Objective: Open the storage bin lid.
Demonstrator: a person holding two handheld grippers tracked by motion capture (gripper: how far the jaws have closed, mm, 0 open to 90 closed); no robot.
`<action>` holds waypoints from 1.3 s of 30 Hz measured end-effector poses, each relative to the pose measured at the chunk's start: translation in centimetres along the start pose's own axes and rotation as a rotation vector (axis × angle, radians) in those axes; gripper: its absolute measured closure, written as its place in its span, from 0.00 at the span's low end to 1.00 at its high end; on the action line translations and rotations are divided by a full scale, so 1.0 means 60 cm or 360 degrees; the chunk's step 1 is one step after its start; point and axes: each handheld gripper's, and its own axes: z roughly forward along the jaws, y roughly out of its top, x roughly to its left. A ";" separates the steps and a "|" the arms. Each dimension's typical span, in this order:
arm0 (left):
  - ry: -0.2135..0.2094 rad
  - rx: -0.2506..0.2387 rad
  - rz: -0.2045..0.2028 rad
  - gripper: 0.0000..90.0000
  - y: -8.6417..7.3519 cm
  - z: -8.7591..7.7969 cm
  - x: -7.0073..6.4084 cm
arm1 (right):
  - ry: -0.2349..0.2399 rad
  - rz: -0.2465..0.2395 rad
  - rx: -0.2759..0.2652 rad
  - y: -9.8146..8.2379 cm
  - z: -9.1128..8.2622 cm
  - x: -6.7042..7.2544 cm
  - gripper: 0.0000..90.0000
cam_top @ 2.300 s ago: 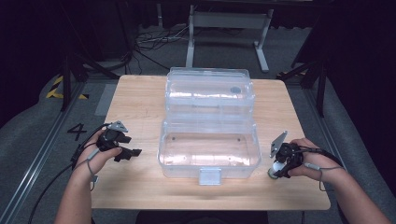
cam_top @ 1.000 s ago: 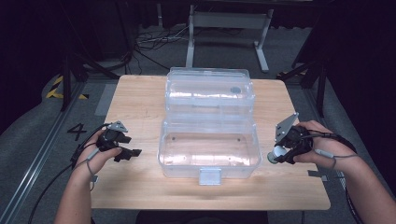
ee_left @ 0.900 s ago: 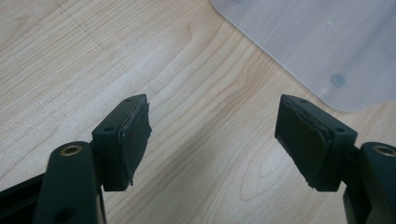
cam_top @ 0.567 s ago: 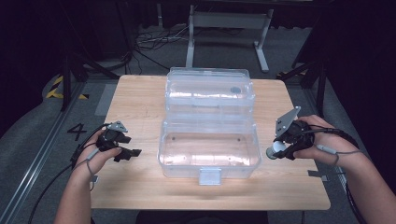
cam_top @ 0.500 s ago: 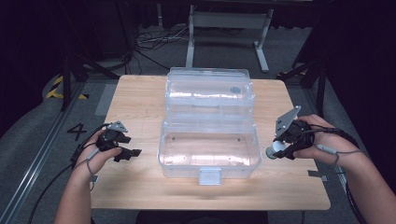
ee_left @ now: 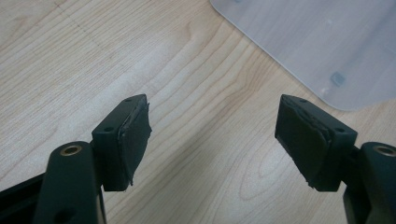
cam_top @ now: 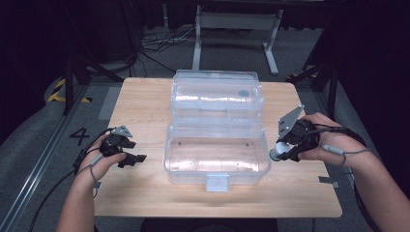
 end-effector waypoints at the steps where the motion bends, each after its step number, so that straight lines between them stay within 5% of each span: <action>1: 0.0001 0.0000 0.0002 0.30 0.000 0.000 0.000 | 0.0004 -0.0003 0.0000 0.003 0.001 0.000 0.55; 39: 0.0006 0.0001 0.0014 0.30 0.000 -0.002 0.001 | 0.0132 -0.0123 0.0103 0.078 0.067 -0.002 0.55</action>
